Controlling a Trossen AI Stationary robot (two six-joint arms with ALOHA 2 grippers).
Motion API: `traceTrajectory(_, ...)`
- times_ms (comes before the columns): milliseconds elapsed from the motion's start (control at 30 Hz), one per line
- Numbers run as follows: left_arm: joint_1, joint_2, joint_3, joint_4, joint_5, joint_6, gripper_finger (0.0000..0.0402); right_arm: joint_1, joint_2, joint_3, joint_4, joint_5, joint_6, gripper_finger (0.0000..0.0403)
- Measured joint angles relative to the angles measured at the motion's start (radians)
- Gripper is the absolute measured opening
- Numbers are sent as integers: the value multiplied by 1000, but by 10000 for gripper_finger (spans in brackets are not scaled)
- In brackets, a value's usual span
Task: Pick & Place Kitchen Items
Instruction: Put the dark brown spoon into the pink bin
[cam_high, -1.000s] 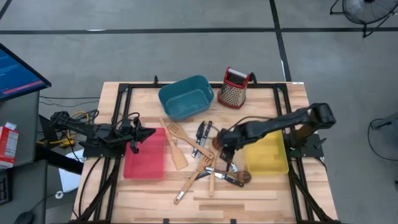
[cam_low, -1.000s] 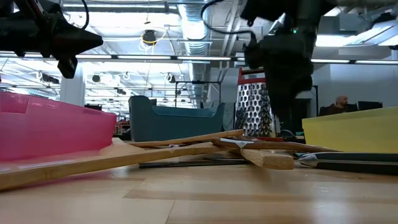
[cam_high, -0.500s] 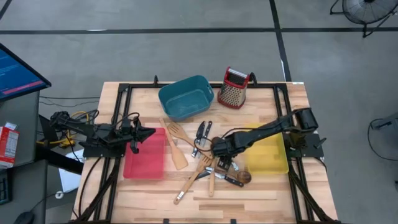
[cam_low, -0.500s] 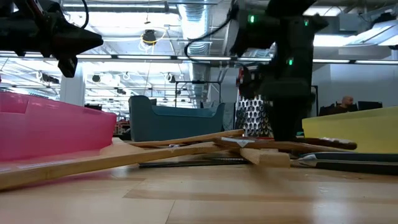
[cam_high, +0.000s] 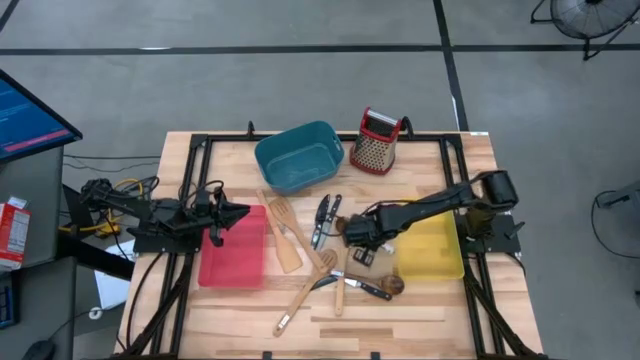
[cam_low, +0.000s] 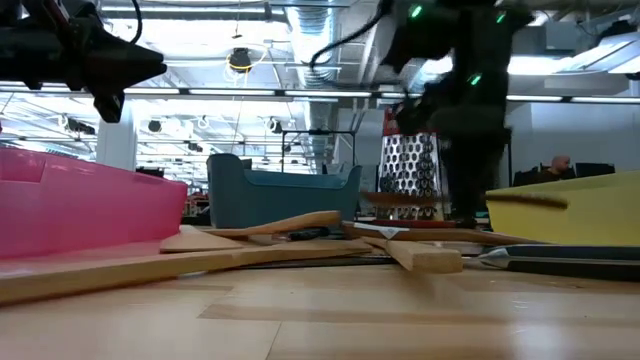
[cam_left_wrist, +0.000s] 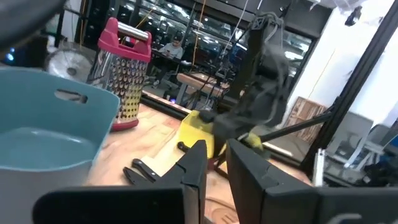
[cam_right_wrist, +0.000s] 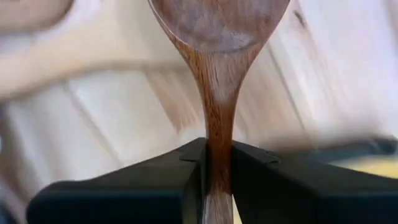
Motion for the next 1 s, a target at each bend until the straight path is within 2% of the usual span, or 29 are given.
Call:
traceTrajectory(133, 0, 0, 0, 21, -72, 35, 40, 29, -156, -1, -17, 113, 51, 46)
traceTrajectory(267, 0, 0, 0, 68, -116, 34, 40, 32, -314, 0, 129, 231, 60, 46)
traceTrajectory(367, 0, 0, 0, 128, -116, 34, 45, 34, -403, 2, 304, 310, -46, 46)
traceTrajectory(467, 0, 5, 0, 206, -121, 34, 56, 34, -447, 2, 511, 324, -216, 46)
traceTrajectory(533, 0, 14, 0, 276, -119, 34, 64, 22, -461, 2, 633, 285, -300, 46)
traceTrajectory(600, 0, 27, 0, 351, -101, 34, 73, 2, -461, 2, 738, 196, -363, 46)
traceTrajectory(733, 2, 88, 0, 507, -17, 104, 96, -28, -418, 2, 923, 65, -464, 46)
traceTrajectory(833, 2, 179, 38, 587, -6, 138, 126, -45, -371, 2, 1052, -29, -487, 46)
traceTrajectory(933, 4, 305, 123, 594, -3, 151, 161, -65, -322, 1, 1179, -148, -486, 46)
traceTrajectory(1000, 12, 408, 190, 593, -1, 190, 183, -75, -290, 2, 1257, -186, -479, 46)
